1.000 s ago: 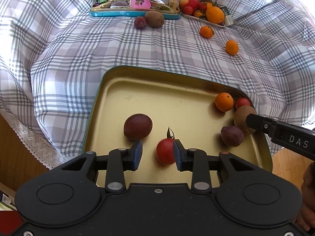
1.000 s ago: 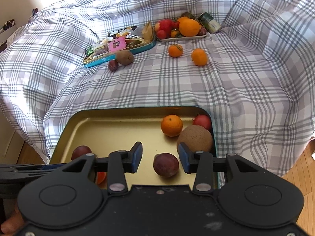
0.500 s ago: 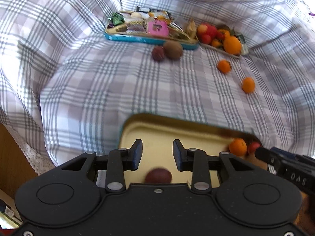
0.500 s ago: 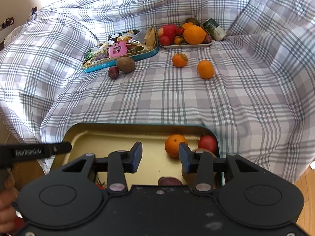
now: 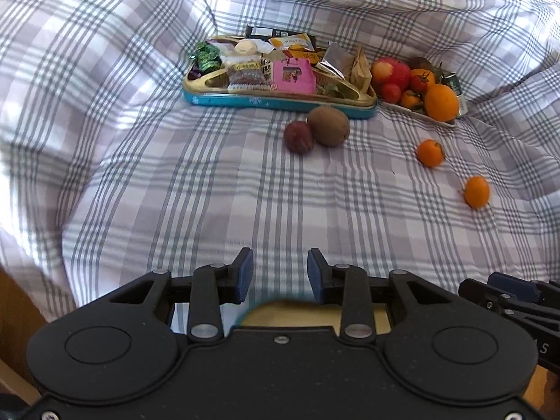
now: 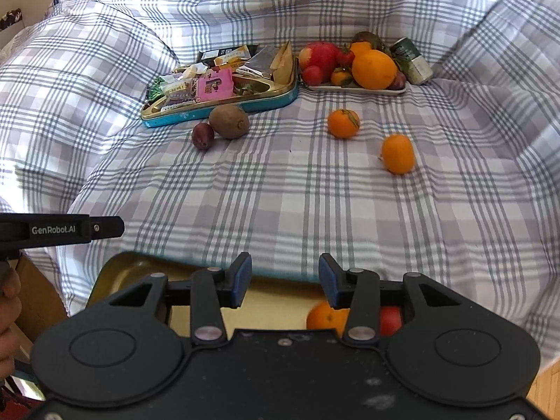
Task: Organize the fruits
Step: 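Move both open tools back toward the kiwi and plum on the cloth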
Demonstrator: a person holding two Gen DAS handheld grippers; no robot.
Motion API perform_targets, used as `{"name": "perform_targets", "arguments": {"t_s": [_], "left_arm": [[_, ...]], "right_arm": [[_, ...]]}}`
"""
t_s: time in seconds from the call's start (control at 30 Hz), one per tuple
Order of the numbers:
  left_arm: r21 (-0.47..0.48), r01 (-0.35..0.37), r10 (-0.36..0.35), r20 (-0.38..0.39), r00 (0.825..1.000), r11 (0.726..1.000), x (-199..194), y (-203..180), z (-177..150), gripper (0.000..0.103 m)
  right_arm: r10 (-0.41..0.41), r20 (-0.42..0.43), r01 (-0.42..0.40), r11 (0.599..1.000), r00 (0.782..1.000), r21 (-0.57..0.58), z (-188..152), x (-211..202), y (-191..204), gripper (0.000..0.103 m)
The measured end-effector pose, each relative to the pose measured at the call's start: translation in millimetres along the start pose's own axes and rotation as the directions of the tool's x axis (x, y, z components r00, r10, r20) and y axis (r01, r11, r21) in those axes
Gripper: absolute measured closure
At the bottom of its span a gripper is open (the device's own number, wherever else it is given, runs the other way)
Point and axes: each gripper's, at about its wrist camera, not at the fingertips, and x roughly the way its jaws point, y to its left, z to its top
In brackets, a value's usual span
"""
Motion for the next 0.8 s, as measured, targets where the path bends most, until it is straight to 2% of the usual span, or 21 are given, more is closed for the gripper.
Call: {"name": "perform_targets", "arguments": {"t_s": [0.3,0.53,0.8], "left_arm": [[0.072,0.018,-0.020,0.029,0.999,0.997,37,-6,46,0.061],[0.085,0.095,-0.097,0.024,0.995,0.992,65,-12,71,0.061],[0.111,0.077,-0.079,0.021,0.997,0.991,95,-20,87,0.061]], "right_arm": [[-0.007,0.027,0.007,0.999,1.000,-0.031,43,35,7,0.057],[-0.010,0.023,0.010,1.000,1.000,-0.028,67,57,7,0.057],[-0.005,0.000,0.005,1.000,1.000,-0.023,78,78,3,0.057]]}}
